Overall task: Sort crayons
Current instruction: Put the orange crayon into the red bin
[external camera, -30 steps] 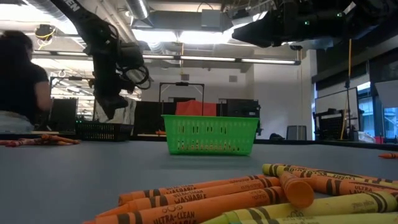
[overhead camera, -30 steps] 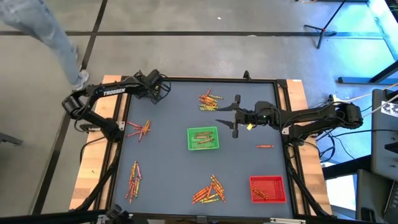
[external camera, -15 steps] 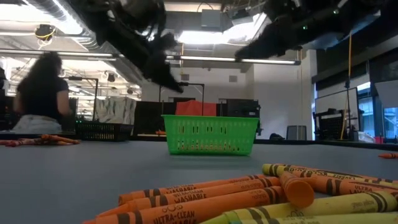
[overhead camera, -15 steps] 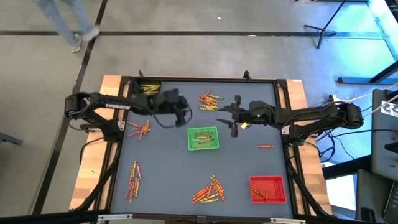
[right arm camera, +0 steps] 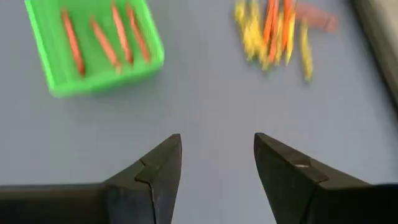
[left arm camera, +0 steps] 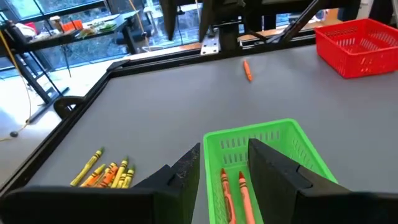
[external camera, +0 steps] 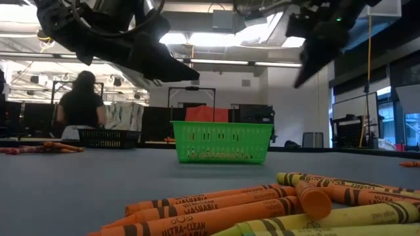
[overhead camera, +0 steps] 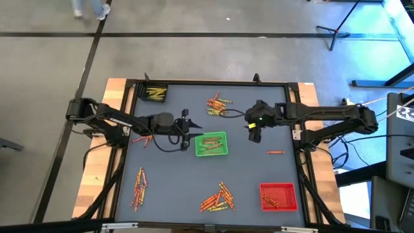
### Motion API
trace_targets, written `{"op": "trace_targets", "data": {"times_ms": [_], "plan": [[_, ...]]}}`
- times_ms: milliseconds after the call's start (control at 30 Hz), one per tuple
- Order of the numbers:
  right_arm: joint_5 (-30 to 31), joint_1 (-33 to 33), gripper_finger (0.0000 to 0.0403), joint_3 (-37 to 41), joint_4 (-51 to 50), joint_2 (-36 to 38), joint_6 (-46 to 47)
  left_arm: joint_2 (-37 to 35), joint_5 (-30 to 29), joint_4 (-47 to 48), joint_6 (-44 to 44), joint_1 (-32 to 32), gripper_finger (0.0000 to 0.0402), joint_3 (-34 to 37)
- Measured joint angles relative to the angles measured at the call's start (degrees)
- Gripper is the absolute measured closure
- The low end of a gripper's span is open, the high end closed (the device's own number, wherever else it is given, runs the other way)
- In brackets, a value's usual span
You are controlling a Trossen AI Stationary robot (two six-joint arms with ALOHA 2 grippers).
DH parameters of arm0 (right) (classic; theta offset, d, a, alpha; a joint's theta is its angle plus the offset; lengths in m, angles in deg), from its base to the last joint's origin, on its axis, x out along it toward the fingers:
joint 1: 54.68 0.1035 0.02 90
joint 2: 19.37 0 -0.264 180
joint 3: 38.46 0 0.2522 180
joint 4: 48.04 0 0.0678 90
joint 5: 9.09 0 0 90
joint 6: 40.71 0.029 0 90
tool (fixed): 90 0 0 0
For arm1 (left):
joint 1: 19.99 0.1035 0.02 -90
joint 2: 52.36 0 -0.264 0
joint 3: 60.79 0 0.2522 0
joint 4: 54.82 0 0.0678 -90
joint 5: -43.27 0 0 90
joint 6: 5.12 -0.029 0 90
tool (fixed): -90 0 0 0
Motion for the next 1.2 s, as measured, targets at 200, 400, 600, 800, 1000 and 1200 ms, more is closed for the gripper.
{"op": "trace_targets", "data": {"times_ms": [200,400,600,800,1000,1200], "plan": [[-5.8,0.0,0.0205,-0.2,-14.5,-0.6,8.4,0.0,0.0,-0.3,0.2,0.0,0.0283,0.0],[-8.2,0.0,0.0205,-0.2,-23.7,-3.1,12.4,0.0,0.0,-3.7,0.6,-0.3,0.0283,0.0],[-9.1,0.0,0.0205,-0.1,-25.3,-7.0,12.1,0.0,0.0,-3.6,0.6,-1.0,0.0283,0.0],[-10.1,3.4,0.0205,-0.1,-27.9,-12.0,12.1,0.0,0.0,-3.5,0.6,-1.0,0.0283,0.0],[-9.6,8.0,0.0205,-0.1,-27.1,-15.8,12.5,0.0,0.0,-3.5,0.6,-1.0,0.0283,0.0],[-11.2,9.5,0.0205,2.4,-27.1,-19.6,12.5,0.0,0.0,-3.5,0.6,-1.0,0.0283,0.0]]}}
